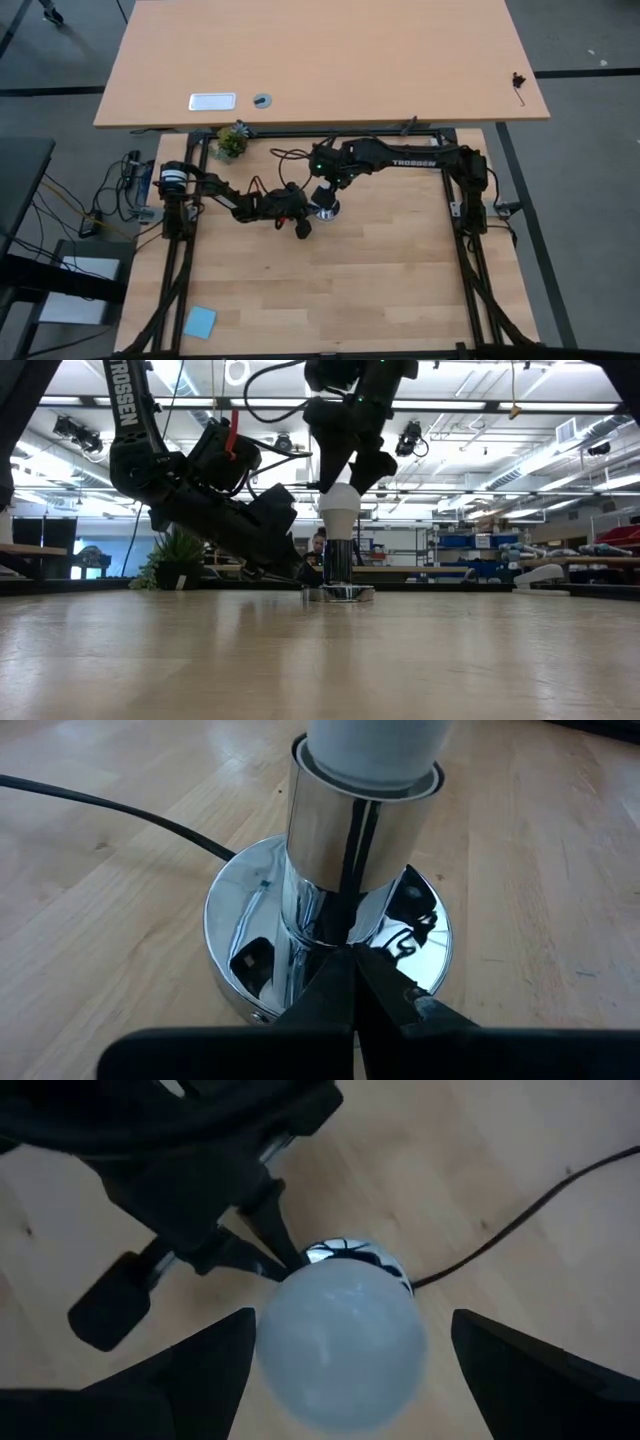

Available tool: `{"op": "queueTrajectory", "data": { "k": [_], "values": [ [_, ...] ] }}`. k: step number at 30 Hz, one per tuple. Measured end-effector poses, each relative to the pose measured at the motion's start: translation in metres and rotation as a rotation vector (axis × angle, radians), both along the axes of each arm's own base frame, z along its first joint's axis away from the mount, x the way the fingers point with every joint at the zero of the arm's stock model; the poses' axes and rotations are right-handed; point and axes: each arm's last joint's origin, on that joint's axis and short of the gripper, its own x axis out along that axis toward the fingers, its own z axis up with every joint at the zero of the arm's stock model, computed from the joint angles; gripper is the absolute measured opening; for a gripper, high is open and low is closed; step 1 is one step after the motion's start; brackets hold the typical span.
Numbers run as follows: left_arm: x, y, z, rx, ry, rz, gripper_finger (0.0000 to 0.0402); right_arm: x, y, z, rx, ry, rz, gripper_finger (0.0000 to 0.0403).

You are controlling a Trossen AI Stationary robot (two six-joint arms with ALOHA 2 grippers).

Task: Screw lightbulb
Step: Remove the lightbulb from the lamp

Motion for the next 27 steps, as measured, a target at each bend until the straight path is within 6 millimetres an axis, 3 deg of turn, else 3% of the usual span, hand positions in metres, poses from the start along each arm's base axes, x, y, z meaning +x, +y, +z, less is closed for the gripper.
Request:
{"op": "queueTrajectory", "data": {
  "k": [6, 12, 16, 23, 27],
  "values": [
    [0.0, 0.0, 0.0, 0.0, -0.001, -0.001, 0.0003, 0.004, 0.0, -0.007, 0.018, 0.01, 0.01, 0.0333],
    [0.0, 0.0, 0.0, -0.004, -0.001, -0.007, 0.0003, 0.004, -0.001, -0.012, 0.012, 0.046, 0.106, 0.0298],
    [0.0, 0.0, 0.0, -0.004, -0.001, -0.007, 0.0003, 0.002, -0.005, -0.012, -0.021, 0.057, 0.294, 0.0277],
    [0.0, 0.0, 0.0, -0.004, -0.001, -0.007, 0.0003, 0.0, -0.008, -0.011, -0.149, 0.071, 0.761, 0.0286],
    [0.0, 0.0, 0.0, -0.004, -0.001, -0.007, 0.0003, 0.002, -0.008, -0.011, -0.193, 0.052, 0.828, 0.0289]
  ]
}}
